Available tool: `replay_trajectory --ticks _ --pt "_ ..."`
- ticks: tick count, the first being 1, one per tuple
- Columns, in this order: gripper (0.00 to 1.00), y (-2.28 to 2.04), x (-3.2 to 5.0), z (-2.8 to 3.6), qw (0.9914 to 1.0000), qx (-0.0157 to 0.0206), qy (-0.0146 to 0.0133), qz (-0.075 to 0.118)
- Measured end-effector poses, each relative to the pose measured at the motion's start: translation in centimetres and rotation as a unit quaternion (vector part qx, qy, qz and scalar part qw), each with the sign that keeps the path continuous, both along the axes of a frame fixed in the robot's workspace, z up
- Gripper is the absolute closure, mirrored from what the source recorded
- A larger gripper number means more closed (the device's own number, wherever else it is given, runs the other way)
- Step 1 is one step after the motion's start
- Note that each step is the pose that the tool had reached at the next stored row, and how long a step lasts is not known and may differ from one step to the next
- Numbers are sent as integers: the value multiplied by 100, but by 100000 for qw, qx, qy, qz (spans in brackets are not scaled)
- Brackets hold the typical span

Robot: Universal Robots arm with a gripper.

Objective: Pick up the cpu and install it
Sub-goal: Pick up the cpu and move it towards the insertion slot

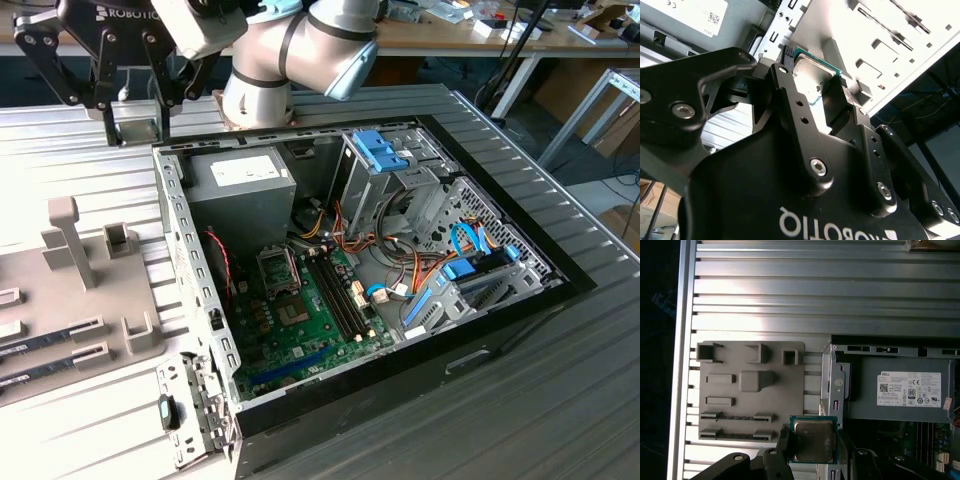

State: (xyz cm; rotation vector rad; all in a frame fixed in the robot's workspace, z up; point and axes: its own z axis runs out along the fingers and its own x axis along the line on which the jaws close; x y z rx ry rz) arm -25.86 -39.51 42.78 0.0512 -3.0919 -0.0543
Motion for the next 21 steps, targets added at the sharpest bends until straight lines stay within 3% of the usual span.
replay_trajectory --ticks 21 --pt "53 -1 157 -21 100000 25 0 0"
